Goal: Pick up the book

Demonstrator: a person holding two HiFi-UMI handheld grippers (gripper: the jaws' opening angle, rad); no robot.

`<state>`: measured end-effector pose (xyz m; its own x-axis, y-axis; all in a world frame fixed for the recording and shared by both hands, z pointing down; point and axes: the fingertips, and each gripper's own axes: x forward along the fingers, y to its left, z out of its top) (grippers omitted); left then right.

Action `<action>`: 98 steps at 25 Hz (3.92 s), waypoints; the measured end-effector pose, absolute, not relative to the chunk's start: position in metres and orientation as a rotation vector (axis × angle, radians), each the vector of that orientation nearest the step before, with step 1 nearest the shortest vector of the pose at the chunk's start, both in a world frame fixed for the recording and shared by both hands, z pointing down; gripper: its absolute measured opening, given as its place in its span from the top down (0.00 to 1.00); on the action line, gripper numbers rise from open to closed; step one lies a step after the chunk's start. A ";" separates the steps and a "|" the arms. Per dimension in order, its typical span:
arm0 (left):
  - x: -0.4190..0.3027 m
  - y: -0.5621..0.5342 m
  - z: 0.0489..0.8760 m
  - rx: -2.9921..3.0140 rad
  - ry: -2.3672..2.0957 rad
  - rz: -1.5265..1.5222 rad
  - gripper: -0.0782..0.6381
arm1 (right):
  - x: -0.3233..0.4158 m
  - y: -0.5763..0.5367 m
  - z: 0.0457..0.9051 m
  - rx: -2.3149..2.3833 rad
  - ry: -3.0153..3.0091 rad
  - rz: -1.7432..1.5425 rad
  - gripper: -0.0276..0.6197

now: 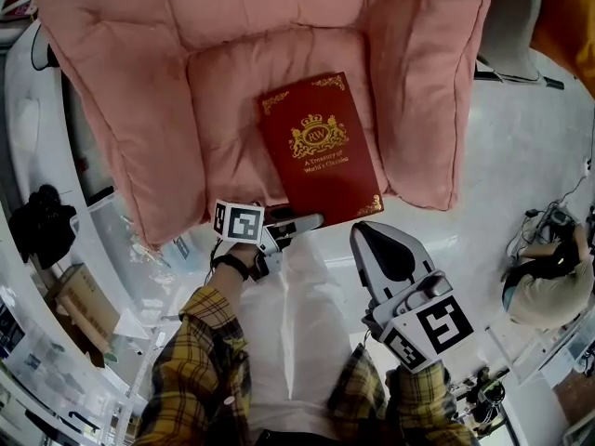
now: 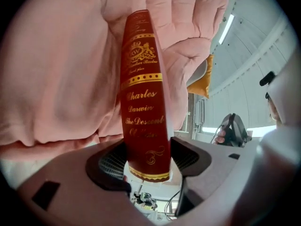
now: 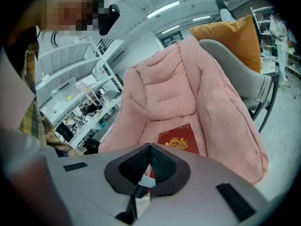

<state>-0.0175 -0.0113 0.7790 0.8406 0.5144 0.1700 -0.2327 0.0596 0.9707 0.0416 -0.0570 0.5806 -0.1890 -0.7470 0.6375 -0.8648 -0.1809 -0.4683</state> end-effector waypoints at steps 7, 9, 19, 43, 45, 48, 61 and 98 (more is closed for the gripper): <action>-0.027 -0.029 0.757 1.429 0.182 0.538 0.50 | 0.040 -0.066 0.555 1.912 -1.945 1.250 0.94; -0.029 -0.037 0.748 1.438 0.165 0.523 0.51 | 0.041 -0.068 0.547 1.918 -1.949 1.229 0.94; -0.031 -0.060 0.693 1.462 0.144 0.472 0.53 | 0.035 -0.072 0.506 1.935 -1.977 1.159 0.94; -0.038 -0.128 0.483 1.544 0.109 0.301 0.54 | 0.046 -0.068 0.351 2.038 -2.026 0.887 0.94; -0.039 -0.138 0.459 1.557 0.101 0.283 0.54 | 0.045 -0.066 0.337 2.042 -2.030 0.850 0.94; -0.043 -0.153 0.430 1.576 0.085 0.242 0.54 | 0.041 -0.064 0.320 2.054 -2.042 0.820 0.94; -0.070 -0.183 0.313 1.678 0.032 0.092 0.54 | 0.043 -0.038 0.289 2.115 -2.033 0.755 0.94; -0.098 -0.159 0.223 1.655 0.092 -0.061 0.54 | 0.034 -0.077 0.267 2.068 -2.084 0.668 0.94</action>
